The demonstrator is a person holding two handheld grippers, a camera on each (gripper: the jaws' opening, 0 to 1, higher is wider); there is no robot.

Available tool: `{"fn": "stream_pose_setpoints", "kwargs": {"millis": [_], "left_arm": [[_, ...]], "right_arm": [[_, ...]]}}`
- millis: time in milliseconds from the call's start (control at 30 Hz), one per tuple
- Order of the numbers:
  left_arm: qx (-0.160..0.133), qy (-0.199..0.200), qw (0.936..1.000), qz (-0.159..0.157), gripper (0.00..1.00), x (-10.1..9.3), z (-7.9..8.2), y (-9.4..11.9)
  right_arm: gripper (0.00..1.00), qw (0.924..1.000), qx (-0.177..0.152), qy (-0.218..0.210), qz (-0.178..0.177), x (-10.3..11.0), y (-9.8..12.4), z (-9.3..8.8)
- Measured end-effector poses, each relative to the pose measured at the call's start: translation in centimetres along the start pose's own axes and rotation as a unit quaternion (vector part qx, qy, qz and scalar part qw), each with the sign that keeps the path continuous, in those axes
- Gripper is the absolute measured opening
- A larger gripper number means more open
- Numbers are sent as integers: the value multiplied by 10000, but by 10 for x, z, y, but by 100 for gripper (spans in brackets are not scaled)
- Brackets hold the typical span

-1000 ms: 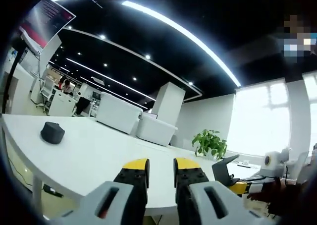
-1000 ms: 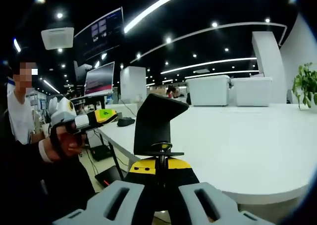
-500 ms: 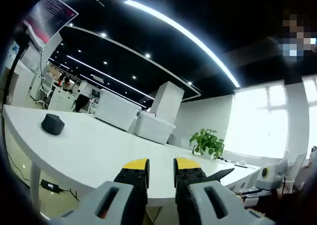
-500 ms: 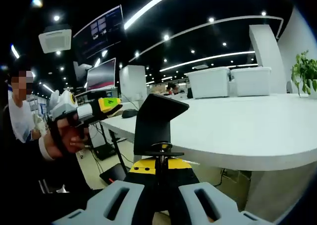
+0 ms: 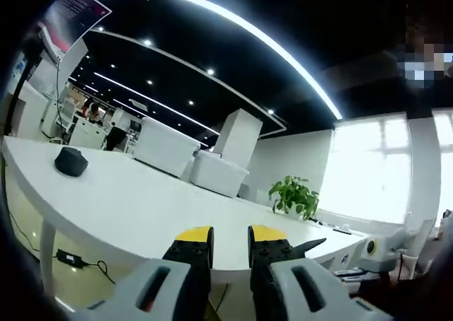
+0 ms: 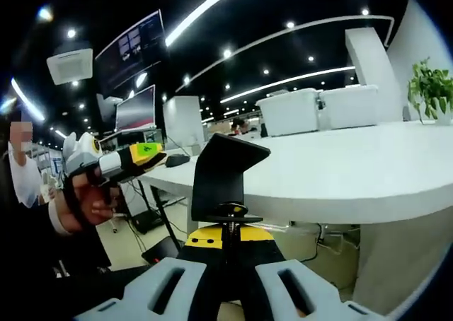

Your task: Clamp the fixed fixture on the desktop, loosen the retaining clip, secure it to the edge of the desk, and tighten the retaining clip.

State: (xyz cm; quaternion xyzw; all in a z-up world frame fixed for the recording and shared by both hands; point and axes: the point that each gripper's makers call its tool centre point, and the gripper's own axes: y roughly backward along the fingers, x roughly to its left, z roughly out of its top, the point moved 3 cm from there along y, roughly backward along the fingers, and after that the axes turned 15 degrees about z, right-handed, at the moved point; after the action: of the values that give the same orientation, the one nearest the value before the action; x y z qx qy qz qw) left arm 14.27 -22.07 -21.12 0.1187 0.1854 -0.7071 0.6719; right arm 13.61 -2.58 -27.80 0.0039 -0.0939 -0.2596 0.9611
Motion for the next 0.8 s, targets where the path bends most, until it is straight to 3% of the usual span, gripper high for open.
{"fn": "stream_pose_setpoints", "kwargs": {"millis": [467, 800], "left_arm": [[38, 18, 10000, -28, 20, -4, -4, 3], [66, 66, 10000, -8, 19, -3, -8, 5]], "right_arm": [[2, 9995, -231, -64, -205, -9, 5, -2], [2, 9984, -177, -260, -462, -24, 8, -11]]}}
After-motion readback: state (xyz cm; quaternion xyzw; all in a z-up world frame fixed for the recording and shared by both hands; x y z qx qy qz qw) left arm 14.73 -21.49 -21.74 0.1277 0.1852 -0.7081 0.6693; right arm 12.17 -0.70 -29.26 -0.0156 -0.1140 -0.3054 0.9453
